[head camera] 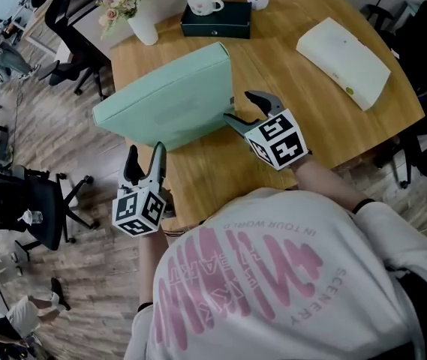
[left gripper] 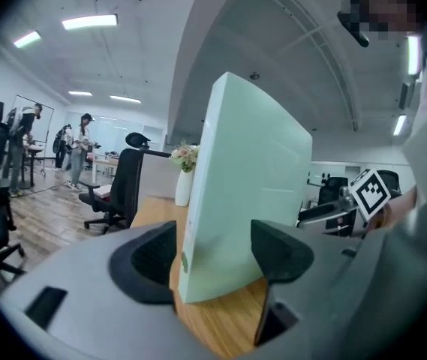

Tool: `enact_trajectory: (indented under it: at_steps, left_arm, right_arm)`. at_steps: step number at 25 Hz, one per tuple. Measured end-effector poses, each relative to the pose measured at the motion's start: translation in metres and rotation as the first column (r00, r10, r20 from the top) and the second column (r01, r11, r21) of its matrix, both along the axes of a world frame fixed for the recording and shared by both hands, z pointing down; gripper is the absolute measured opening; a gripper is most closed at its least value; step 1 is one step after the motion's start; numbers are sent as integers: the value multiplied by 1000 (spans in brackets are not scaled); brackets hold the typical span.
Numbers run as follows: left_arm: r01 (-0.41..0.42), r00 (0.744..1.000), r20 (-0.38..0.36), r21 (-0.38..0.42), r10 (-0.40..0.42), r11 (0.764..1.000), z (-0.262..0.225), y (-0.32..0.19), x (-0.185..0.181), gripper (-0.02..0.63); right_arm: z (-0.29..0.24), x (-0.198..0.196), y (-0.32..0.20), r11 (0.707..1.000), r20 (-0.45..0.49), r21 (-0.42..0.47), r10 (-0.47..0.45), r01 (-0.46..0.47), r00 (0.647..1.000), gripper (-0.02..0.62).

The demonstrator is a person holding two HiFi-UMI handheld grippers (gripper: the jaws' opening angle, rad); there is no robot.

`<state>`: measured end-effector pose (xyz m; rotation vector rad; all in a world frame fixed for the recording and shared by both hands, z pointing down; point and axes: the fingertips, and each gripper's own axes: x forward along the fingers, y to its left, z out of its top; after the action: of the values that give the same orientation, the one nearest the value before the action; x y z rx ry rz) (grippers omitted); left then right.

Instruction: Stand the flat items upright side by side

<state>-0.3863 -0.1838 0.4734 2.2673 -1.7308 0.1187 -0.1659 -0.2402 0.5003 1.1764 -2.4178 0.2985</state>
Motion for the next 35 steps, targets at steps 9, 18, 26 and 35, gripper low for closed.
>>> enact_trajectory:
  at_steps: [9, 18, 26, 35]
  left_arm:
    - [162, 986, -14, -157, -166, 974, 39, 51, 68, 302]
    - [70, 983, -159, -159, -96, 985, 47, 46, 256, 302]
    - [-32, 963, -267, -224, -30, 974, 56, 53, 388, 291]
    - [-139, 954, -290, -211, 74, 968, 42, 38, 457, 275]
  right_arm:
    - [31, 111, 2, 990, 6, -138, 7, -6, 1000, 305]
    - [35, 279, 15, 970, 108, -229, 105, -78, 989, 299]
    - [37, 404, 62, 951, 155, -267, 200, -154, 967, 295]
    - [50, 509, 77, 888, 223, -327, 406, -324, 886, 299]
